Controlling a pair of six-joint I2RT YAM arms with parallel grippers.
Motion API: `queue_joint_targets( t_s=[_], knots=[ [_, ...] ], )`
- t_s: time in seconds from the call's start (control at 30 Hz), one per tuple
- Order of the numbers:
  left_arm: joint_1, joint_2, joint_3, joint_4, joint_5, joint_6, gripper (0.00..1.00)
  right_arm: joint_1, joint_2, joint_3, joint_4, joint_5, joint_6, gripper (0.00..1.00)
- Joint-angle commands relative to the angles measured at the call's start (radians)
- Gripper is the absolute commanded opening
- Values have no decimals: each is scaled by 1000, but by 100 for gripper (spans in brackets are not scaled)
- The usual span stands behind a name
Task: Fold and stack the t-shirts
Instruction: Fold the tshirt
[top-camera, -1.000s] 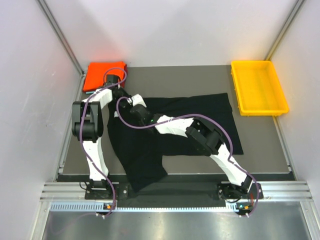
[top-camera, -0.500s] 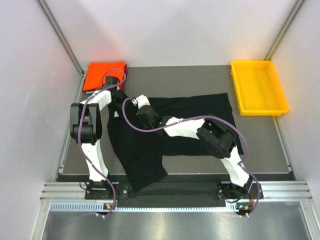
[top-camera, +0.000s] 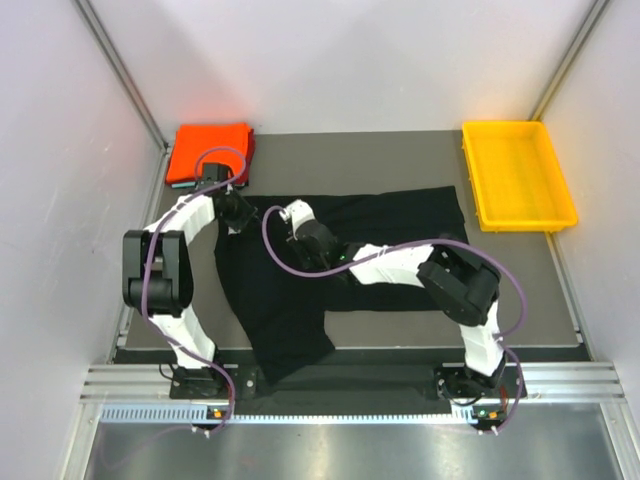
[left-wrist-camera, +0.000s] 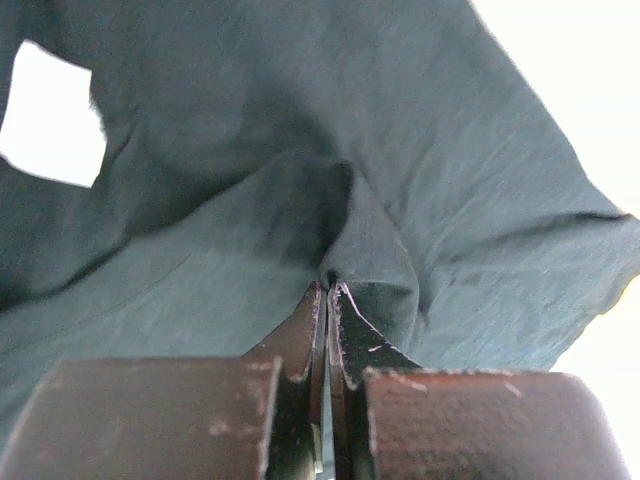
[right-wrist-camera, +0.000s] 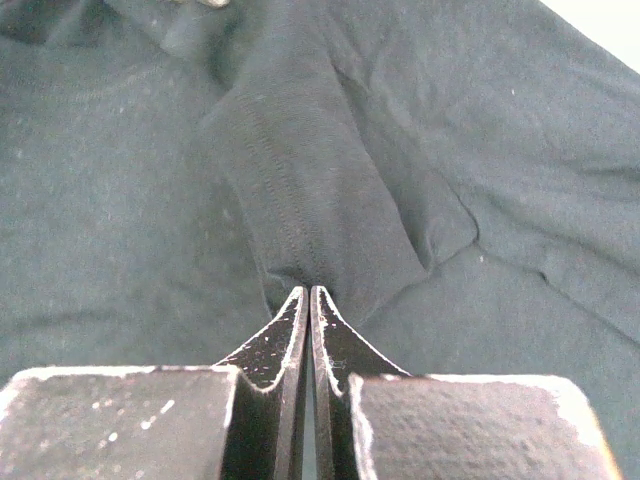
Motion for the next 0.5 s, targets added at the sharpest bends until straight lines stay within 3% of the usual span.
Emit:
queue_joint_targets(
  t_s=[0.0,0.47],
  knots=[
    [-3,-90,-67,-24,-29,22,0,-7,-101,-53,90,-27,-9,0],
    [-8,-226,-223,-68,-34,25,0,-7,-179,-166,130,-99,-19,0]
  ],
)
